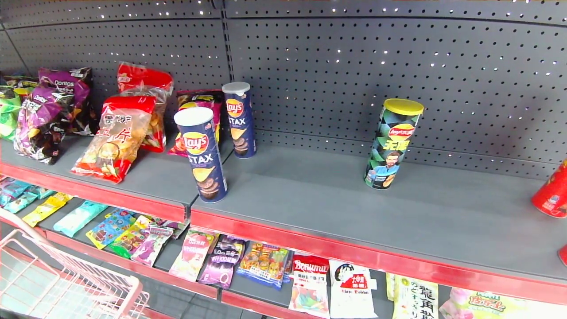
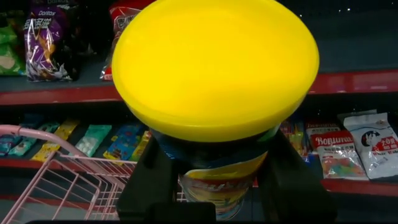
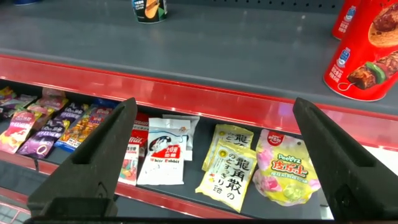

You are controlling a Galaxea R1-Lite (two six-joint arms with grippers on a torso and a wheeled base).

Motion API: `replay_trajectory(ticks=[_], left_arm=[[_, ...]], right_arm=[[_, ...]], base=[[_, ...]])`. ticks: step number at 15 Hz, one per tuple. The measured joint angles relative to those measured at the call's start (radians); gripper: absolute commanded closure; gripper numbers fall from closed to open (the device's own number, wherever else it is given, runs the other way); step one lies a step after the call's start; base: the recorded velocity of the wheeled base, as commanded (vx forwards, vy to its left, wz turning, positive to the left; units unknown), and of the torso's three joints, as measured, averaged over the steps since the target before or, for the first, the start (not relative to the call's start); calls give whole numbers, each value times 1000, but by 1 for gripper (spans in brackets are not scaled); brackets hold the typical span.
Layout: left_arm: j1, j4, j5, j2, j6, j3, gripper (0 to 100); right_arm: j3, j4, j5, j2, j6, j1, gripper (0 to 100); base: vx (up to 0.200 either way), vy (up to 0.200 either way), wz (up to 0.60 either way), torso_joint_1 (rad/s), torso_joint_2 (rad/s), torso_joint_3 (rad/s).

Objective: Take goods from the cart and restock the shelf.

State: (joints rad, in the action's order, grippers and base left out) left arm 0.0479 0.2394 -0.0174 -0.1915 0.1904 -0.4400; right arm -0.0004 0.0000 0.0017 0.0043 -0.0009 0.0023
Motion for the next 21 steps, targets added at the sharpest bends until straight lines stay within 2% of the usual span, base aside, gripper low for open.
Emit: replay_trajectory(ticks=[5,7,9,12,14,18,21], left_arm=[[-1,0,19,7,3,0,100],[-1,0,44,8,3,7,100],[-1,0,64,7,6,8,100],[0,-4,66,-2,17,-1,100],[0,-2,61,-17,20,-6,100],[1,-1,51,-32,11,-10,100],[1,-3,56,-32,11,-10,100]], right_arm=[[-1,-2,23,0,0,1,0],[-44,-6,120,12,4,3,0],[-166,-8,204,93,3,1,0],[-362,-33,311,357,-28,24,0],[-473,-100,348,578,-49,62,0],[-658,-310,381,1027,-70,203,0],[-756,-366,356,1246,-83,279,0]], base=[[0,0,0,0,0,0],[0,0,0,0,0,0],[0,0,0,0,0,0],[0,0,0,0,0,0],[0,0,0,0,0,0],[0,0,0,0,0,0],[0,0,0,0,0,0]])
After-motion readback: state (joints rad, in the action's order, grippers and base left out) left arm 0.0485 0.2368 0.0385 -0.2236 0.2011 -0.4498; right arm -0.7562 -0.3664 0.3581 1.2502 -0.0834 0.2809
